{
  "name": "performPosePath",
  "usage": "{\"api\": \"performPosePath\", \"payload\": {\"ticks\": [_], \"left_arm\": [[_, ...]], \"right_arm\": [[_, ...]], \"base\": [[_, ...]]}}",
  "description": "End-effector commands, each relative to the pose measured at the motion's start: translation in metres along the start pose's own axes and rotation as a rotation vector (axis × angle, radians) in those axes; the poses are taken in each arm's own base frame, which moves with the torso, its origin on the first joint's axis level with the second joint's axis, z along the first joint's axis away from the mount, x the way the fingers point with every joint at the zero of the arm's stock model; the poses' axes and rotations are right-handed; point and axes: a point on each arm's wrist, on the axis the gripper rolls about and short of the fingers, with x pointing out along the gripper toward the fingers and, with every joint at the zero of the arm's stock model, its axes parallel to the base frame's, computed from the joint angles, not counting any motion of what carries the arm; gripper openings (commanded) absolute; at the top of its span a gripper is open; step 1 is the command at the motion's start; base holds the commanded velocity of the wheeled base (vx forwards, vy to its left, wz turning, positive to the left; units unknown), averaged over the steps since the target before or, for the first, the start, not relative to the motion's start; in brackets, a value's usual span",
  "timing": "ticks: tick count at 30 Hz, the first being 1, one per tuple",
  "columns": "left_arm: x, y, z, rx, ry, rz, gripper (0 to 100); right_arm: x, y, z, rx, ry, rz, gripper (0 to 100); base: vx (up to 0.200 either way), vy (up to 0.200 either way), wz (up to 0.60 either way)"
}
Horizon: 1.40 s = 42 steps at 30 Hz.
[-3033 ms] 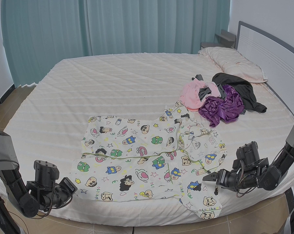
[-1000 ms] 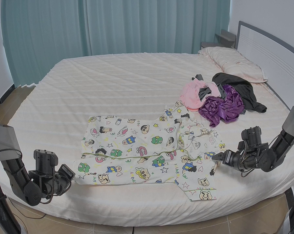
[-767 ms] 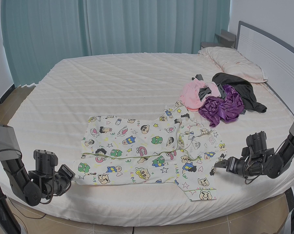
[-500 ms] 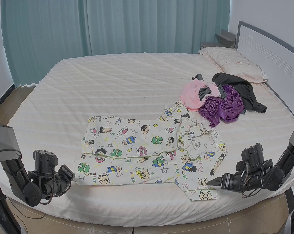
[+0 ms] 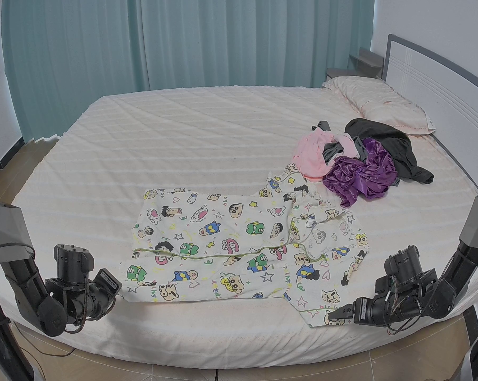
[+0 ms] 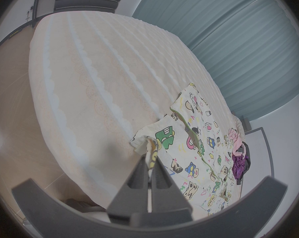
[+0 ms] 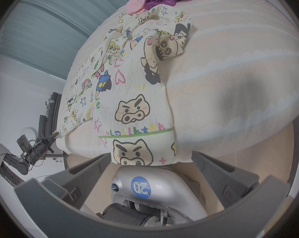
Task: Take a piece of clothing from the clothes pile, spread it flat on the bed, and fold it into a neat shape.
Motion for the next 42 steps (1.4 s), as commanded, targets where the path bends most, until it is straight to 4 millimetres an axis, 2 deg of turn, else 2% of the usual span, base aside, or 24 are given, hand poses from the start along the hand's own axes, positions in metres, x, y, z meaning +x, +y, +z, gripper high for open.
{"api": "performPosePath", "payload": {"ticks": [1,9,12,19,20,32,42], "left_arm": [[0.0,-0.001,0.0,0.0,-0.001,-0.002,0],[0.0,0.0,0.0,-0.002,-0.001,-0.001,0],[0.0,0.0,0.0,-0.001,0.0,-0.001,0],[0.0,0.0,0.0,-0.002,-0.001,-0.001,0],[0.0,0.0,0.0,-0.001,0.0,-0.001,0],[-0.001,0.0,-0.001,0.0,0.002,-0.001,0],[-0.021,0.001,-0.002,0.011,-0.009,-0.027,0]], "right_arm": [[0.006,-0.002,0.0,0.004,0.017,-0.007,100],[0.012,0.002,0.007,0.012,0.004,0.013,100],[0.015,0.007,0.014,0.079,0.001,0.048,100],[0.019,0.005,0.013,0.093,0.015,0.044,100],[0.019,0.005,0.012,0.096,0.017,0.043,0],[0.011,0.001,0.008,0.112,0.015,0.035,0],[-0.027,0.002,-0.002,0.133,-0.034,0.064,0]], "base": [[0.0,0.0,0.0],[0.0,0.0,0.0],[0.0,0.0,0.0],[0.0,0.0,0.0],[0.0,0.0,0.0],[0.0,0.0,0.0],[0.0,0.0,0.0]]}}
